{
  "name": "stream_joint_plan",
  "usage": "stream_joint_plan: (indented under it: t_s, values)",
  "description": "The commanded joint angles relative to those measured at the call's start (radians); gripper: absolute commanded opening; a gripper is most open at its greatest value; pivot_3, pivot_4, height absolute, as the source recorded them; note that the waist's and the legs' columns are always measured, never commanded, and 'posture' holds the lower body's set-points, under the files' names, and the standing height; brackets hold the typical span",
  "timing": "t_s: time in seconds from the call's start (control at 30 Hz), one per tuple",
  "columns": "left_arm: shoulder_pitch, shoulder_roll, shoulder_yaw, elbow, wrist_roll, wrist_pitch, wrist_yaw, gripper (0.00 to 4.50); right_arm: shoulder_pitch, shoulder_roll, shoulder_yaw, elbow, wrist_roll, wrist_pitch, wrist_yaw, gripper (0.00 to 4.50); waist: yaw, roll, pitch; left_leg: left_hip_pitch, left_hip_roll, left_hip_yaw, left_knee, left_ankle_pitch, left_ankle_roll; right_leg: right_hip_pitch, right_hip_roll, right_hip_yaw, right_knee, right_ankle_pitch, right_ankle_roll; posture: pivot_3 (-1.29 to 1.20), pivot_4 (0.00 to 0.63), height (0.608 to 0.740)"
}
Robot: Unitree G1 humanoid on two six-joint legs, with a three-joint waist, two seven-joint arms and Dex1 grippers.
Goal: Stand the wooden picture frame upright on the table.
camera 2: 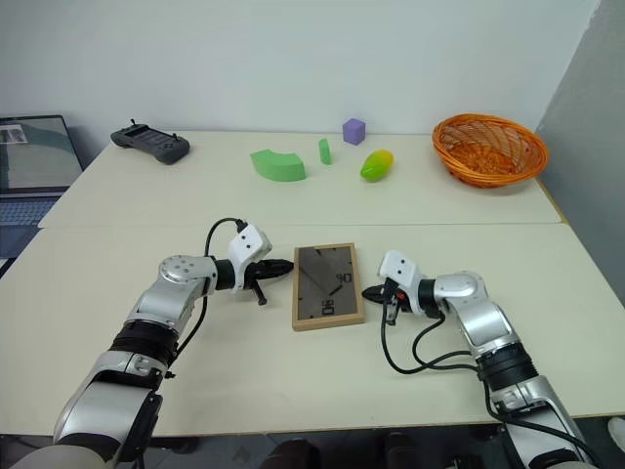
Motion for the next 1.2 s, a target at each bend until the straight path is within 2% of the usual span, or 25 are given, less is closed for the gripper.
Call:
stream_joint_plan:
  t_s: [0.03, 0.4, 0.57, 0.67, 0.7, 0.8, 0.9, 1.07, 1.2]
  values:
    - [-0.018, 0.005, 0.021, 0.004, 0.002, -0.03, 0.015, 0.03, 0.006, -0.012, -0.01, -0.068, 0.035, 0.021, 0.016, 0.0, 0.0, 0.0, 0.0, 0.0, 0.0, 0.0, 0.0, 0.0, 0.0, 0.0, 0.0, 0.0, 0.0, 0.0, 0.0, 0.0, 0.15, 0.74]
    - [-0.016, -0.022, 0.023, 0.005, -0.003, -0.032, 0.028, 0.03, 0.032, 0.01, 0.003, -0.116, 0.075, 0.09, -0.005, 0.0, 0.0, 0.0, 0.0, 0.0, 0.0, 0.0, 0.0, 0.0, 0.0, 0.0, 0.0, 0.0, 0.0, 0.0, 0.0, 0.0, 0.15, 0.74]
    - [0.008, 0.047, 0.046, -0.018, -0.002, 0.006, 0.017, 0.03, 0.014, -0.042, -0.02, -0.05, 0.023, 0.014, -0.037, 0.0, 0.0, 0.0, 0.0, 0.0, 0.0, 0.0, 0.0, 0.0, 0.0, 0.0, 0.0, 0.0, 0.0, 0.0, 0.0, 0.0, 0.15, 0.74]
    - [0.051, 0.104, 0.096, -0.092, -0.085, 0.145, -0.057, 0.03, -0.014, -0.062, -0.069, -0.016, 0.036, -0.016, -0.063, 0.0, -0.004, 0.0, 0.0, 0.0, 0.0, 0.0, 0.0, 0.0, 0.0, 0.0, 0.0, 0.0, 0.0, 0.0, 0.0, 0.0, 0.15, 0.74]
    - [0.074, 0.132, 0.107, -0.139, -0.129, 0.229, -0.114, 0.21, -0.022, -0.068, -0.077, -0.01, 0.043, -0.03, -0.058, 0.0, -0.006, 0.0, 0.0, 0.0, 0.0, 0.0, 0.0, 0.0, 0.0, 0.0, 0.0, 0.0, 0.0, 0.0, 0.0, 0.0, 0.15, 0.74]
    - [0.086, 0.214, 0.149, -0.255, -0.332, 0.692, -0.261, 0.67, -0.048, -0.083, -0.077, 0.034, 0.021, -0.151, -0.054, 0.0, -0.021, 0.0, 0.0, 0.0, 0.001, -0.001, 0.0, 0.0, 0.0, 0.0, 0.001, 0.0, 0.0, 0.0, 0.0, 0.0, 0.15, 0.74]
    - [0.066, 0.276, 0.157, -0.249, -0.435, 0.952, -0.338, 1.37, -0.092, -0.065, -0.066, 0.127, -0.021, -0.256, -0.095, 0.0, -0.024, 0.0, 0.0, 0.0, 0.001, -0.001, 0.0, 0.0, 0.0, 0.0, 0.002, -0.001, 0.0, 0.0, 0.0, 0.0, 0.15, 0.74]
    - [0.059, 0.314, 0.094, -0.208, -0.476, 1.13, -0.387, 2.45, -0.125, -0.02, -0.042, 0.203, -0.05, -0.318, -0.115, 0.0, -0.026, 0.0, 0.0, 0.001, 0.0, -0.001, 0.0, 0.0, 0.0, 0.0, 0.002, 0.0, 0.001, 0.0, 0.0, 0.0, 0.15, 0.74]
    - [0.067, 0.283, 0.077, -0.232, -0.507, 1.2, -0.367, 3.33, -0.1, 0.006, -0.024, 0.192, -0.06, -0.316, -0.119, 0.0, -0.026, 0.0, 0.0, 0.0, 0.0, -0.001, 0.0, 0.002, -0.004, 0.0, 0.001, 0.001, 0.0, 0.0, 0.0, 0.0, 0.15, 0.74]
